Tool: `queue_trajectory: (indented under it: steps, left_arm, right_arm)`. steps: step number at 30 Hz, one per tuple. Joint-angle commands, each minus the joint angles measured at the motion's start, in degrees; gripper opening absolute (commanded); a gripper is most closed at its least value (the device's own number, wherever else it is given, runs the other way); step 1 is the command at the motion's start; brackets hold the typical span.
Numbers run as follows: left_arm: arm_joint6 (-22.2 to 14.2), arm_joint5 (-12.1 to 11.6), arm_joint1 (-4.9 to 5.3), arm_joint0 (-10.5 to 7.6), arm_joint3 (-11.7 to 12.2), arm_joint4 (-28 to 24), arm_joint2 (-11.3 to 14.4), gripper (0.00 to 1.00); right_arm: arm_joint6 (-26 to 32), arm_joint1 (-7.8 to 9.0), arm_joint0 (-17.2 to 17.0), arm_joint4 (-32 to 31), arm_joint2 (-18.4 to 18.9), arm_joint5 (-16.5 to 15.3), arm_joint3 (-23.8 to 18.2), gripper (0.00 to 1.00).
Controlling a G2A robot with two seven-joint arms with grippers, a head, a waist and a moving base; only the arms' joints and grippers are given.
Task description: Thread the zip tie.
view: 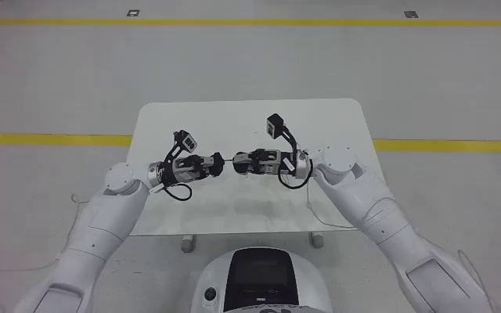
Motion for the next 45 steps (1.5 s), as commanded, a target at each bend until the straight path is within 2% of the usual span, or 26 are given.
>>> queue_trajectory:
  steps: [1, 8, 12, 16, 28, 29, 30, 31, 32, 33, 35, 37, 45]
  left_arm:
    - [0.0, 0.1, -0.03, -0.08, 0.1, 0.0, 0.1, 0.00]
    - [0.0, 0.2, -0.15, -0.32, 0.4, 0.0, 0.4, 0.00]
    - [-0.1, 0.1, -0.14, -0.32, 0.7, 0.0, 0.3, 0.00]
    - [-0.2, 0.1, -0.14, -0.24, 0.7, 0.0, 0.3, 0.00]
    - [-0.8, -0.3, -0.09, 0.06, 0.8, -0.4, -0.1, 0.00]
    - [-0.8, -0.3, -0.07, 0.10, 0.8, -0.4, -0.2, 0.31]
    - [-0.8, -0.2, -0.05, 0.14, 0.8, -0.4, -0.2, 0.47]
    - [-0.8, -0.2, -0.04, 0.17, 0.8, -0.4, -0.3, 0.50]
    - [-0.8, -0.2, -0.02, 0.20, 0.7, -0.4, -0.3, 0.62]
    - [-0.8, -0.2, -0.02, 0.24, 0.7, -0.4, -0.4, 0.67]
    - [-0.8, -0.3, -0.01, 0.30, 0.6, -0.5, -0.4, 0.61]
    - [-0.8, -0.3, -0.01, 0.33, 0.6, -0.5, -0.5, 0.48]
    - [-0.5, -0.3, -0.08, 0.30, 0.6, -0.6, -0.4, 0.37]
  right_arm:
    - [0.2, -0.12, 0.1, 0.1, -0.1, -0.1, 0.1, 0.09]
    - [0.6, -0.58, 0.5, 0.3, -0.4, -0.4, 0.8, 0.12]
    - [0.7, -0.82, 0.7, 0.2, -0.6, -0.3, 1.0, 0.09]
    - [0.6, -1.08, 0.9, 0.0, -0.8, -0.3, 1.2, 0.00]
    - [0.1, -1.43, 0.7, -0.9, -0.6, 0.2, 1.6, 0.00]
    - [0.1, -1.42, 0.6, -1.0, -0.5, 0.2, 1.6, 0.00]
    - [0.0, -1.40, 0.5, -1.1, -0.3, 0.3, 1.6, 0.00]
    - [-0.1, -1.38, 0.5, -1.2, -0.1, 0.4, 1.6, 0.00]
    - [-0.1, -1.35, 0.4, -1.3, 0.0, 0.4, 1.6, 0.00]
    - [-0.1, -1.33, 0.3, -1.4, 0.1, 0.5, 1.5, 0.00]
    - [0.0, -1.29, 0.3, -1.8, 0.3, 0.8, 1.4, 0.00]
    - [0.3, -1.29, 0.1, -2.0, 0.3, 1.2, 1.1, 0.00]
    - [1.0, -1.56, 0.1, -1.9, 0.1, 1.8, 1.2, 0.00]
